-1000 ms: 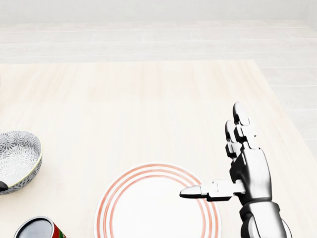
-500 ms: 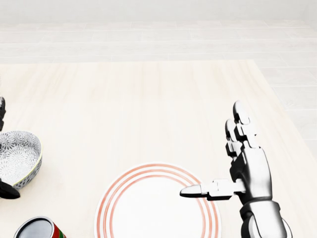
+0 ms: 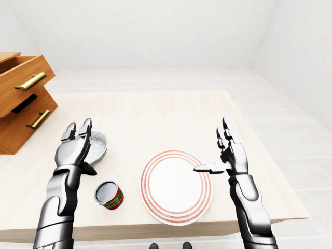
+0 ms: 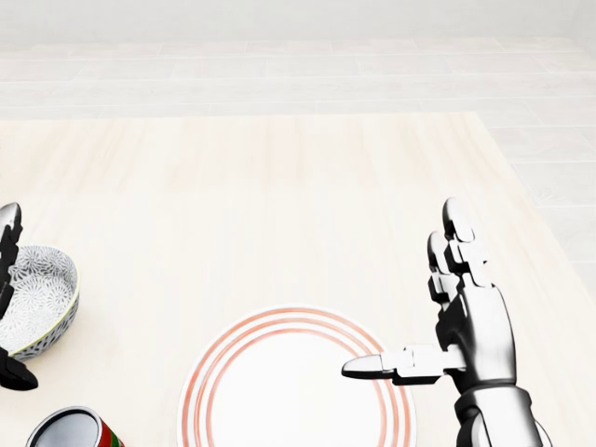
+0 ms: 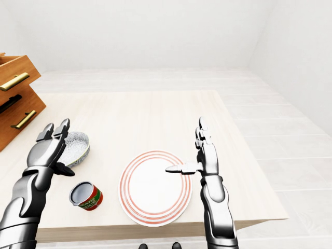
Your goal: Put the bowl on the plate.
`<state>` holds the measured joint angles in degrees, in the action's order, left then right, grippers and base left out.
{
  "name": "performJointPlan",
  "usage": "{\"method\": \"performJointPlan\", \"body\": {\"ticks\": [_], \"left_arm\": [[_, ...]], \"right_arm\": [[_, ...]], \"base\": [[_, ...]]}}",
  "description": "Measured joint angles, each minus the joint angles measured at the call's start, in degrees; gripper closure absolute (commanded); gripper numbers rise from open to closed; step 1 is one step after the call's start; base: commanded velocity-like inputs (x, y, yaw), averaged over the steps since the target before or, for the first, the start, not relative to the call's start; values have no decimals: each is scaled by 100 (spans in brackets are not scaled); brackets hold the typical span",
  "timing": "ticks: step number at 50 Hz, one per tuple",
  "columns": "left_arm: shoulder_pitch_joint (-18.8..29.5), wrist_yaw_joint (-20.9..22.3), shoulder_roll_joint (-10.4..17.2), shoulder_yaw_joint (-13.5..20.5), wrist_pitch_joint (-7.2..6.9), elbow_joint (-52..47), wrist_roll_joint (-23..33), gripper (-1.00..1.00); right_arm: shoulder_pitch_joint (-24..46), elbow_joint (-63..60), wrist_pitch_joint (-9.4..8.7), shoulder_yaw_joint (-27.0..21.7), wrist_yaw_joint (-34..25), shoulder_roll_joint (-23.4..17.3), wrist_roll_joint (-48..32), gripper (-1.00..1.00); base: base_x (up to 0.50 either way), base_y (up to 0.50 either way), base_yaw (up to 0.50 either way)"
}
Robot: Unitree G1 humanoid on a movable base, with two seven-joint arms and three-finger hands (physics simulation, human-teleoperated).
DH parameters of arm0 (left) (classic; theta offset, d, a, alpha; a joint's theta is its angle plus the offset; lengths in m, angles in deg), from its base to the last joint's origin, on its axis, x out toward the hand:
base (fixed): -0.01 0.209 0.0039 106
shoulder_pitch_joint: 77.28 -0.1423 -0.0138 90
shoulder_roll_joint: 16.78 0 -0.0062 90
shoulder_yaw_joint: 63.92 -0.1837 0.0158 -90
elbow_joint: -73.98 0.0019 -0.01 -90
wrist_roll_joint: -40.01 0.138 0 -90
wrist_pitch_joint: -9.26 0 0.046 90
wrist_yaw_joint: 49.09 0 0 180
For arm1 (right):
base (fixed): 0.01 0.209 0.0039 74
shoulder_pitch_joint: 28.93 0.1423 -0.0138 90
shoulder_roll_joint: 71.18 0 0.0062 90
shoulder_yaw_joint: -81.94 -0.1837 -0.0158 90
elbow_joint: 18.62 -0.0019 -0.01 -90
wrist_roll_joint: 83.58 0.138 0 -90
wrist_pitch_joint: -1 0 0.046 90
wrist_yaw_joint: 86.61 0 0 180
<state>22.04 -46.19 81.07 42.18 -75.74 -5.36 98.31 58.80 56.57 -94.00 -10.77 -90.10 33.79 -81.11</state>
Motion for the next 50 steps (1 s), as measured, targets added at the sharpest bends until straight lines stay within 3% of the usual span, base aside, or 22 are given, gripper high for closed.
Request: {"method": "performJointPlan", "body": {"ticks": [50], "left_arm": [[580, -732, 157, -472, 0, 1736, 30, -100]], "right_arm": [[-106, -244, 0, -4, -22, 0, -11, -100]], "base": [[0, 0, 0]]}}
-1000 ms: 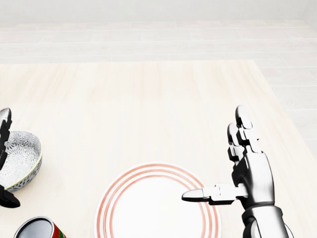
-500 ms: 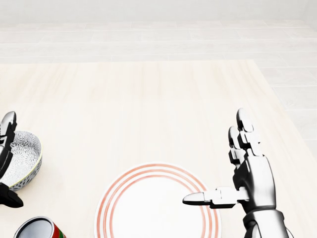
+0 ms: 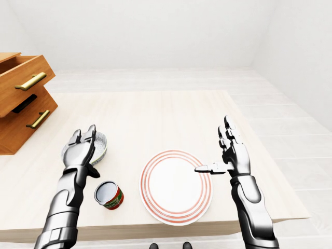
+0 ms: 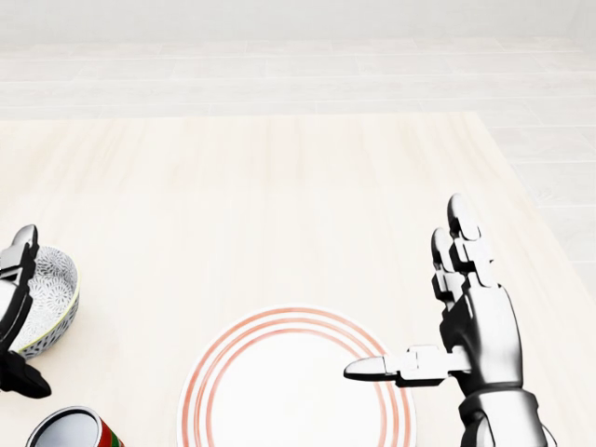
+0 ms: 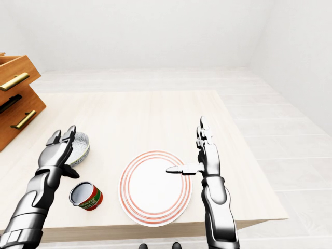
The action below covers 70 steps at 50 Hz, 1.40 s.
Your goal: Put the bowl on the plate.
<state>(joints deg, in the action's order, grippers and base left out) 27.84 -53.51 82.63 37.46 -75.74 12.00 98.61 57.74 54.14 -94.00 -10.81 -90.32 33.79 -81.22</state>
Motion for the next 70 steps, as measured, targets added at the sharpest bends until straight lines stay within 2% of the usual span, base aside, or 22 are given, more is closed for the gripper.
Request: {"method": "performJointPlan", "body": {"ticks": [36, 39, 46, 49, 57, 70], "left_arm": [[76, -435, 44, -250, 0, 1026, -238, -100], [62, -449, 49, -256, 0, 1069, -265, -80], [28, -471, 54, -271, 0, 1148, -314, -69], [20, -480, 54, -276, 0, 1179, -332, -49], [11, -488, 52, -298, 0, 1240, -358, -40], [38, -499, 56, -289, 0, 1303, -414, -4]], "right_arm": [[-51, -118, 0, 11, -10, 15, -18, -100], [-60, -121, 0, 14, -9, 18, -20, -100], [-80, -119, 0, 21, -4, 25, -20, -100], [-85, -130, 0, 23, -2, 26, -19, -100], [-104, -155, 0, 28, 1, 29, -15, -100], [-167, -241, 0, 35, 6, 35, -6, -100]], "base": [[0, 0, 0], [0, 0, 0], [0, 0, 0], [0, 0, 0], [0, 0, 0], [0, 0, 0]]}}
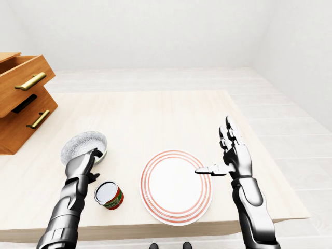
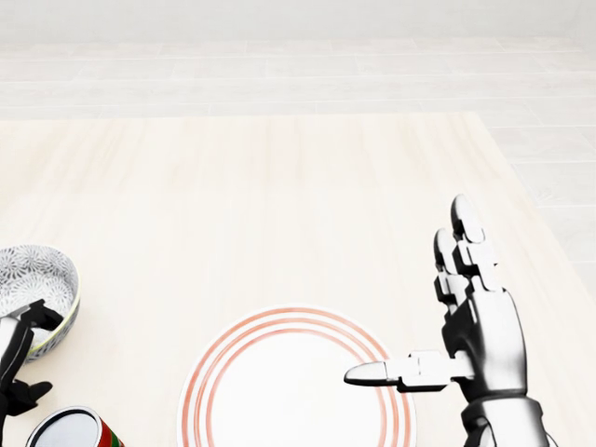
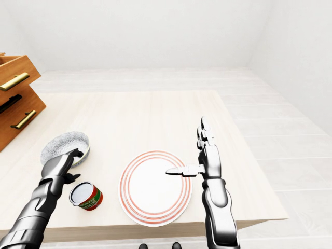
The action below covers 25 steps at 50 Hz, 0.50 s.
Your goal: Put the bowl on the plate.
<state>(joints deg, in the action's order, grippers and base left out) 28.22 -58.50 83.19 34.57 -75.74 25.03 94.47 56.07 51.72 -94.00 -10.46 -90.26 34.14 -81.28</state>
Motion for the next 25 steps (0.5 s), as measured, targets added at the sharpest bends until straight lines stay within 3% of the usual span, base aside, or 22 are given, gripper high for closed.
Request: {"method": "performJointPlan", "body": {"ticks": [7, 25], "left_arm": [[54, -33, 21, 31, 0, -7, 10, 10], [332, -70, 63, -15, 0, 353, 19, 8]], "right_arm": [[-4, -56, 0, 3, 2, -2, -2, -100], [61, -284, 0, -6, -7, -19, -18, -100]], "base": [[0, 0, 0], [0, 0, 0]]}}
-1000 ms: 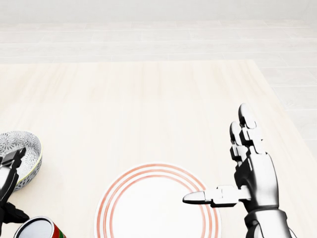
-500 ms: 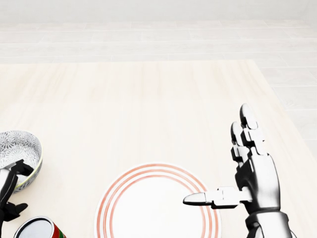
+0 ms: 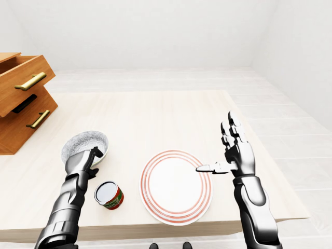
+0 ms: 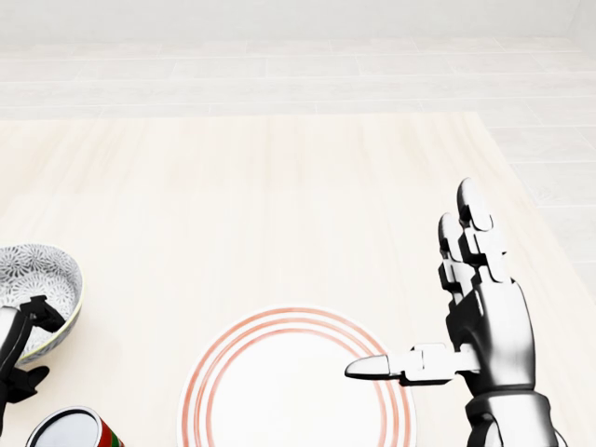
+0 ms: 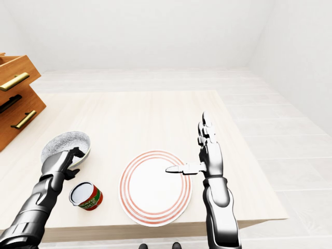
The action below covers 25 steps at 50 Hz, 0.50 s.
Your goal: Put the bowl on the plate.
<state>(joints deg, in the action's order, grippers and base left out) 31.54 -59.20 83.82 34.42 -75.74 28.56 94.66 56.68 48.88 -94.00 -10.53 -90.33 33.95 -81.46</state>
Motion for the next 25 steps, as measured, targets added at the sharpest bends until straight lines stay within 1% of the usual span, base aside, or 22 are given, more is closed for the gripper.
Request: {"method": "performJointPlan", "body": {"ticks": [9, 12, 15, 21, 22, 23, 24, 25], "left_arm": [[148, -27, 38, -44, 0, 201, -35, 11], [168, -26, 47, -57, 0, 230, -48, 15], [171, -15, 55, -67, 0, 241, -49, 29], [156, 27, 78, -61, 0, 202, -28, 33], [151, 39, 80, -55, 0, 194, -35, 39], [143, 51, 84, -50, 0, 186, -31, 49], [133, 64, 88, -53, 0, 177, -18, 64], [126, 78, 89, -50, 0, 167, -14, 71]], "right_arm": [[21, -54, 0, 6, -7, 2, -9, -100], [20, -55, 0, 10, -10, 4, -13, -100], [16, -55, 0, 14, -11, 7, -15, -100], [6, -61, 0, 23, -10, 13, -18, -100], [4, -62, 0, 25, -10, 14, -18, -100], [2, -62, 0, 26, -10, 15, -19, -100], [0, -62, 0, 28, -10, 16, -19, -100], [-2, -62, 0, 29, -10, 16, -19, -100]], "base": [[0, 0, 0], [0, 0, 0], [0, 0, 0], [0, 0, 0], [0, 0, 0], [0, 0, 0], [0, 0, 0], [0, 0, 0]]}}
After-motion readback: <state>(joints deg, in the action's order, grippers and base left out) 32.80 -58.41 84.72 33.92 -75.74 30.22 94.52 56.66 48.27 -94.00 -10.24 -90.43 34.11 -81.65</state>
